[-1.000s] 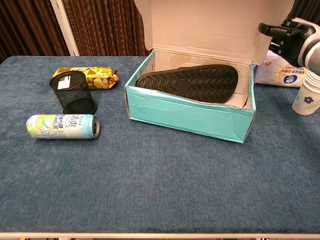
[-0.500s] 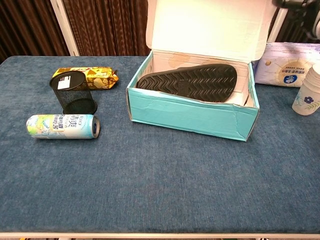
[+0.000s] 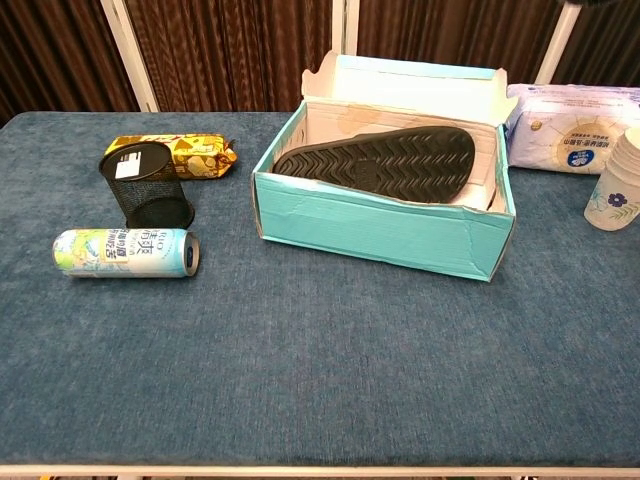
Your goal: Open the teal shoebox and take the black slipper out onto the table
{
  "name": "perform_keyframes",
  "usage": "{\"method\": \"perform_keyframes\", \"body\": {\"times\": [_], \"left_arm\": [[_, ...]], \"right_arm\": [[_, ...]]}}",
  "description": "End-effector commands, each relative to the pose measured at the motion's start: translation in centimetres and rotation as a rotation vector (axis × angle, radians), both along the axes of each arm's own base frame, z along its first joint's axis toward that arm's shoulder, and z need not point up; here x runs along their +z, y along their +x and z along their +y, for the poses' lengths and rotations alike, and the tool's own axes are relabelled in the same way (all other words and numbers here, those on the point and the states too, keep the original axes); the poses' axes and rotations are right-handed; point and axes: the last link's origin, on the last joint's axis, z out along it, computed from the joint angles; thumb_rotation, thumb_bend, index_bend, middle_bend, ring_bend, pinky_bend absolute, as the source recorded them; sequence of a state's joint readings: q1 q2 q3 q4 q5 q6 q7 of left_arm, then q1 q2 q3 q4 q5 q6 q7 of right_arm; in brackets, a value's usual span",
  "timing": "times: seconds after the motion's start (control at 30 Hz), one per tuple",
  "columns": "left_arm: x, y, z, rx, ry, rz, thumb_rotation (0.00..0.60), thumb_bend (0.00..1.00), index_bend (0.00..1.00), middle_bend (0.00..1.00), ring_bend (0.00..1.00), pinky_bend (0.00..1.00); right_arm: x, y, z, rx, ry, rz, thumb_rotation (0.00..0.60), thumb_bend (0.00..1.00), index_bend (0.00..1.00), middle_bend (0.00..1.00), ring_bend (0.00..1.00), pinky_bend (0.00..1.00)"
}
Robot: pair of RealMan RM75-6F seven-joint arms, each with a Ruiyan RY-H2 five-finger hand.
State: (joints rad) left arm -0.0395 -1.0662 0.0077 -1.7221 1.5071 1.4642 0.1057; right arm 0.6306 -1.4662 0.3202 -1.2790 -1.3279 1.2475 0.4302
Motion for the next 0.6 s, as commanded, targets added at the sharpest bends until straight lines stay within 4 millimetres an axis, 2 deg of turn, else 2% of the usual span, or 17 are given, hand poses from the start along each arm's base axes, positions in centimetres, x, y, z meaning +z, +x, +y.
{"method": "perform_keyframes", "body": {"times": [0.03,0.13,0.27,0.47,0.6], "left_arm": [[0.0,0.0,0.1,-0.006,0.002,-0.003,0.600,0.00,0.23,0.20,0.10,0.12],[0.0,0.0,0.0,-0.009,0.008,-0.005,0.600,0.00,0.23,0.20,0.10,0.12],[-0.1,-0.3,-0.1,-0.009,0.013,-0.003,0.600,0.00,0.23,0.20,0.10,0.12],[0.0,-0.4,0.0,-0.013,0.018,-0.003,0.600,0.00,0.23,0.20,0.10,0.12],[0.0,-0.6,0.1,-0.008,0.014,-0.002,0.600,0.00,0.23,0.20,0.10,0.12]], "right_arm": [[-1.2,0.8,2.7,0.079,0.179,0.306,0.600,0.09,0.00,0.05,0.00,0.00],[-2.8,2.2,2.7,0.116,0.261,0.470,0.600,0.05,0.01,0.08,0.00,0.00],[-5.7,4.1,1.6,0.129,0.347,0.637,0.600,0.02,0.02,0.09,0.00,0.00],[-10.1,6.1,-0.1,0.118,0.384,0.746,0.600,0.00,0.02,0.09,0.00,0.01],[-12.2,6.7,-1.0,0.104,0.362,0.836,0.600,0.00,0.04,0.10,0.00,0.02]]}}
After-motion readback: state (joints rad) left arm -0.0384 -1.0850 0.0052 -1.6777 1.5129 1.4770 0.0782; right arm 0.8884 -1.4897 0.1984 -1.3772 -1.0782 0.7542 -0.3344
